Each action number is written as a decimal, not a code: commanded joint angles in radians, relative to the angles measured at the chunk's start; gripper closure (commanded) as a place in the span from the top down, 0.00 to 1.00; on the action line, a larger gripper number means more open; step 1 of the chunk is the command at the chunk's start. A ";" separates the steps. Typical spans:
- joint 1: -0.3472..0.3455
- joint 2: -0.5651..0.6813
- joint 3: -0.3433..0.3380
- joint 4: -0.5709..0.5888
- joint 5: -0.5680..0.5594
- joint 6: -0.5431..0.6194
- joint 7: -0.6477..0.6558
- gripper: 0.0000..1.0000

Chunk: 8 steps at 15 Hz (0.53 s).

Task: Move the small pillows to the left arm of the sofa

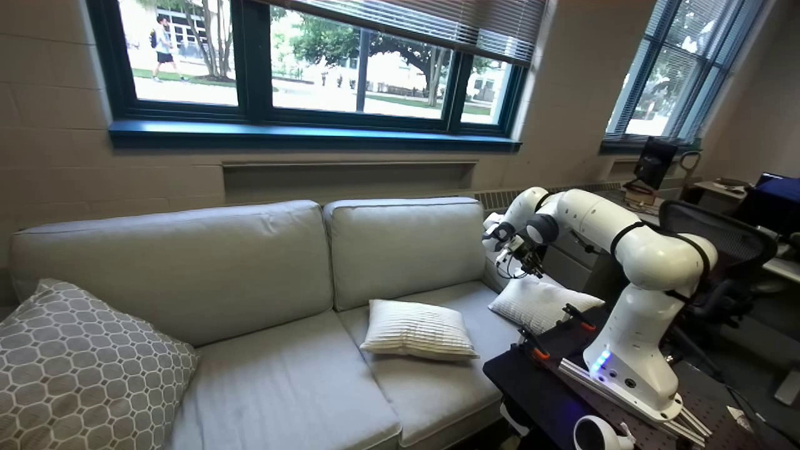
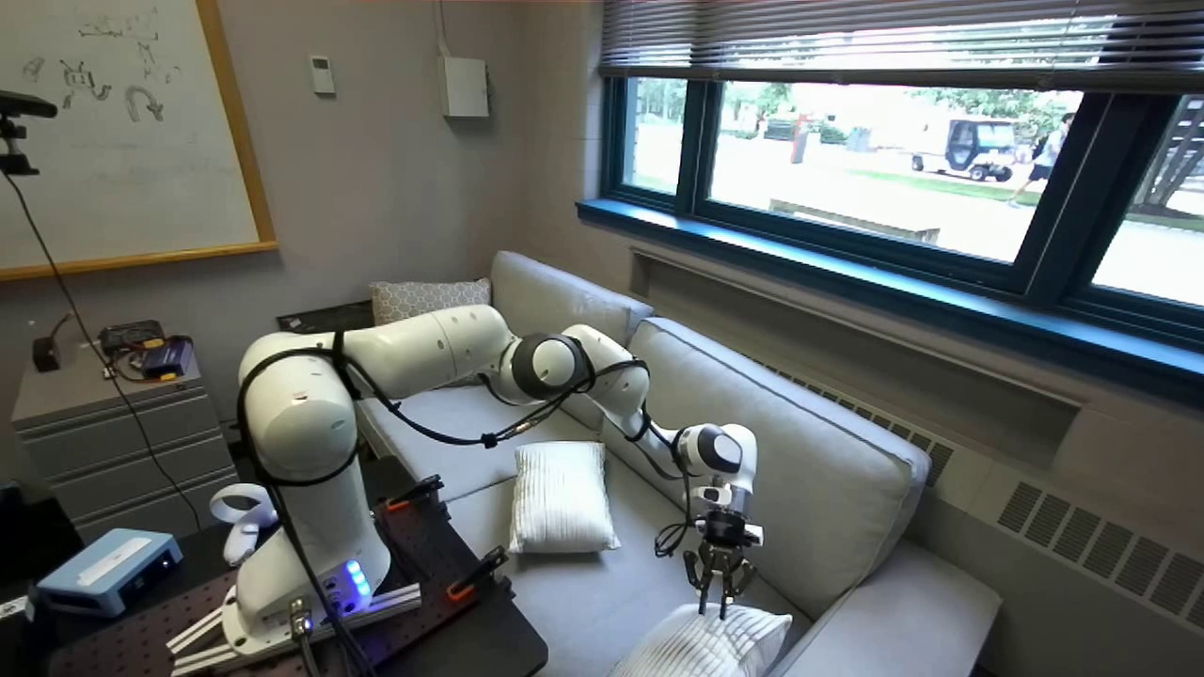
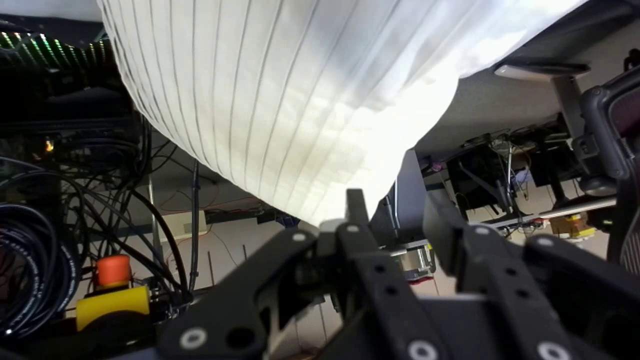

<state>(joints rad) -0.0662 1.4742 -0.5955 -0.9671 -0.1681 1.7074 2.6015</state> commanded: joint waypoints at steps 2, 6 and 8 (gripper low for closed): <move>-0.029 0.000 0.077 0.078 -0.013 -0.015 0.000 0.75; -0.065 -0.002 0.244 0.151 -0.009 0.039 -0.056 1.00; -0.028 -0.015 0.281 0.140 0.035 0.087 -0.080 1.00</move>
<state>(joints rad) -0.1084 1.4715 -0.3792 -0.8530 -0.1709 1.7583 2.5721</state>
